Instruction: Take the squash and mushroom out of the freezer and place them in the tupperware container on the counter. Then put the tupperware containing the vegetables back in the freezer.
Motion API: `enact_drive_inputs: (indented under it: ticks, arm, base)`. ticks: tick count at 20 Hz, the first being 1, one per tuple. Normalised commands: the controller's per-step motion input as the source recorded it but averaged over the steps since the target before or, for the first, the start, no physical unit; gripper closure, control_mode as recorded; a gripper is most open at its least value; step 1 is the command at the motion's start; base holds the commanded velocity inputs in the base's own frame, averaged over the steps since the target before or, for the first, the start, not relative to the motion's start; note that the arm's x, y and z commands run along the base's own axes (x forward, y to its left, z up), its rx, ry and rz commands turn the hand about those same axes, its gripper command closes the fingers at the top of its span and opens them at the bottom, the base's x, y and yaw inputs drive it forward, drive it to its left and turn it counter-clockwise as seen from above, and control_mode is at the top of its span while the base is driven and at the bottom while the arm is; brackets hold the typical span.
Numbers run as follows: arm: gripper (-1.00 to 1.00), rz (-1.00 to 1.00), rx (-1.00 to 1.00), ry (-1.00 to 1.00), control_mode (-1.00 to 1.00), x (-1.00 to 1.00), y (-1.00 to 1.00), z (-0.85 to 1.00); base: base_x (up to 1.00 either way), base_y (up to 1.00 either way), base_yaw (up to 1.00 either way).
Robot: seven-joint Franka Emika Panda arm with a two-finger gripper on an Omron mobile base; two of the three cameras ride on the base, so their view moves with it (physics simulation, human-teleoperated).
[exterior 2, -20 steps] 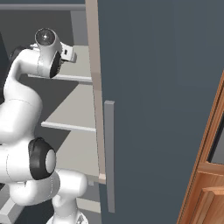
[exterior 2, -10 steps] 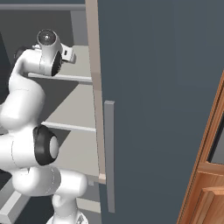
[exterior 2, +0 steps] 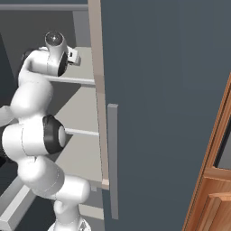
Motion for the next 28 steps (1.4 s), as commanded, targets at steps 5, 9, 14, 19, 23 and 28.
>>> enact_drive_inputs:
  ticks: [5, 9, 14, 19, 23, 28]
  arm:
    - [-1.00, 0.00, 0.00, 0.01, -1.00, 0.42, 0.25, -0.06]
    - [-1.00, 0.00, 0.00, 0.02, -1.00, 0.25, 0.26, -0.14]
    - [1.00, 0.00, 0.00, 0.03, -1.00, 0.03, 0.27, -0.16]
    - [1.00, 0.00, 0.00, 0.00, -1.00, -0.11, 0.02, -0.06]
    - [1.00, 0.00, 0.00, -0.09, -1.00, -0.38, 0.00, 0.04]
    - [1.00, -0.01, 0.00, -0.24, -1.00, -0.83, -0.28, 0.11]
  base:
    - [0.00, 0.00, 0.00]
    - [0.00, 0.00, 0.00]
    - [0.00, 0.00, 0.00]
    - [0.00, 0.00, 0.00]
    - [0.00, 0.00, 0.00]
    - [0.00, 0.00, 0.00]
